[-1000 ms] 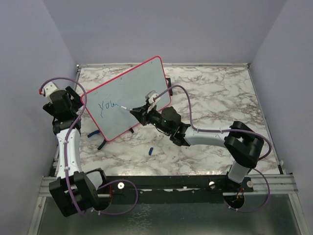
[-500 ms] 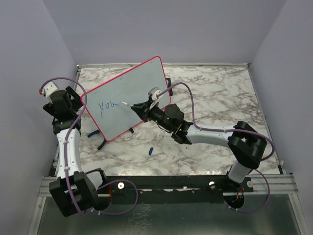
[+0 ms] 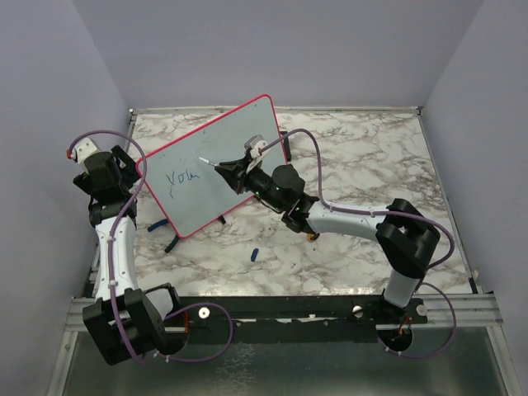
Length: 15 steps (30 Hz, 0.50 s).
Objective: Write a sentence on the whiteboard
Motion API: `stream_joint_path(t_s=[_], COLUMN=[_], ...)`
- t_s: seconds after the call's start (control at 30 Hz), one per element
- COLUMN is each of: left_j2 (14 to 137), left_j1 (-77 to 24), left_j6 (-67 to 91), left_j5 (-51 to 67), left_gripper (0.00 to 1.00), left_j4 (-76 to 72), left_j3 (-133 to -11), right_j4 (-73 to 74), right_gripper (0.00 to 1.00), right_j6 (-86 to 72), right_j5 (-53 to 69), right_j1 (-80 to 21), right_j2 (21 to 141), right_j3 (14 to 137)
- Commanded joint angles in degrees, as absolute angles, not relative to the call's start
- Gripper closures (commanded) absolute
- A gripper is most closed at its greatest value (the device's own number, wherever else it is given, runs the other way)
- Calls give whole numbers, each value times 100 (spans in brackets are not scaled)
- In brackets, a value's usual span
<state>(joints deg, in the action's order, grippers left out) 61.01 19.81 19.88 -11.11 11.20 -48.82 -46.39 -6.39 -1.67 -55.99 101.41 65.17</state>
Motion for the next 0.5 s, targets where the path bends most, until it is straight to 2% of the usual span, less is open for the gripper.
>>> stream_joint_path(t_s=[0.0, 0.47], left_j2=[6130, 6135], left_j1=[2010, 2005], left_j6=[1951, 1951], left_j5=[-976, -946], left_gripper=[7, 7], left_j4=[1009, 1003], left_j3=[-4842, -4843], right_j4=[-4571, -4429], right_gripper=[99, 99], right_j6=[-590, -630], right_j5=[-35, -35], right_j1=[-5572, -5572], right_j2=[10369, 10672], right_j3=[6734, 7034])
